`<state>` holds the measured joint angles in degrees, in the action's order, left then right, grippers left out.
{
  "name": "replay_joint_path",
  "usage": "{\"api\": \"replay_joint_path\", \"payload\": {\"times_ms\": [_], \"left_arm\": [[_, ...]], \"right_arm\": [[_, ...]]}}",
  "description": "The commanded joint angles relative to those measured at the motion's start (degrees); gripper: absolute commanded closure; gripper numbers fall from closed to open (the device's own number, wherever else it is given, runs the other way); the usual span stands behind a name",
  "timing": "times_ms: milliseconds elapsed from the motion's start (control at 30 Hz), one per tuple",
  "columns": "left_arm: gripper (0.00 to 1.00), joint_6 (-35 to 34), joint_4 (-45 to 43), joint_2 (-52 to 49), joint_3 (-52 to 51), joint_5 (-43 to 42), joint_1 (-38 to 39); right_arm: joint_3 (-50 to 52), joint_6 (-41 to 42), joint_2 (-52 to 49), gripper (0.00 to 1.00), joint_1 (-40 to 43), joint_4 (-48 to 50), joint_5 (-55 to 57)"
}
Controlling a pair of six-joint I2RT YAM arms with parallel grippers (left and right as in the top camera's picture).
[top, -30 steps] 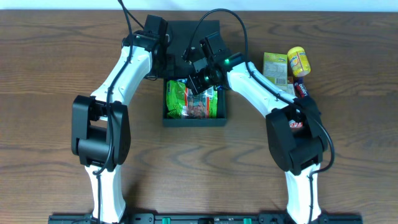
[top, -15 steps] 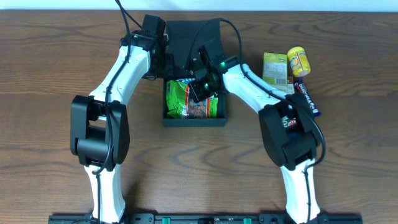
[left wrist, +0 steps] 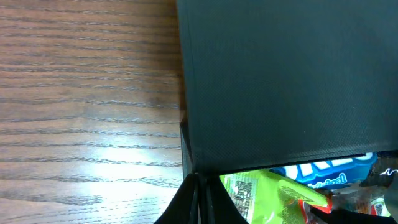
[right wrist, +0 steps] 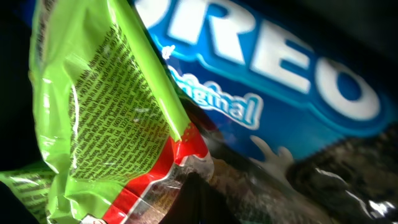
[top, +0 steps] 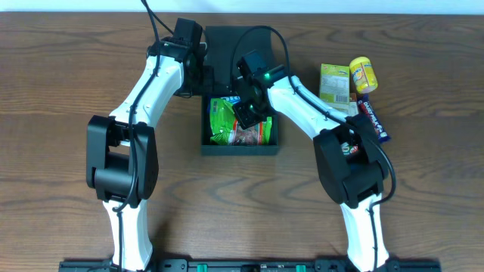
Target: Pack container
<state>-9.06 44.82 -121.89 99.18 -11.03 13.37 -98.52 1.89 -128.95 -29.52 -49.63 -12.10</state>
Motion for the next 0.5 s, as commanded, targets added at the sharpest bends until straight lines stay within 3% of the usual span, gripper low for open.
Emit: {"api": "replay_joint_path", "payload": {"times_ms": [0, 267, 467], "left_arm": [[0.94, -0.2, 0.1, -1.9, 0.5, 2.0, -0.7], [0.94, -0.2, 0.1, -1.9, 0.5, 2.0, -0.7], [0.94, -0.2, 0.1, -1.9, 0.5, 2.0, -0.7]], "right_arm": [[2.4, 0.2, -2.4, 0.99, 0.7, -3.1, 9.1], [0.4, 0.2, -2.4, 0.99, 0.7, -5.4, 8.0], [-6.6, -3.4, -0.6, 0.99, 1.2, -5.7, -3.2]]}}
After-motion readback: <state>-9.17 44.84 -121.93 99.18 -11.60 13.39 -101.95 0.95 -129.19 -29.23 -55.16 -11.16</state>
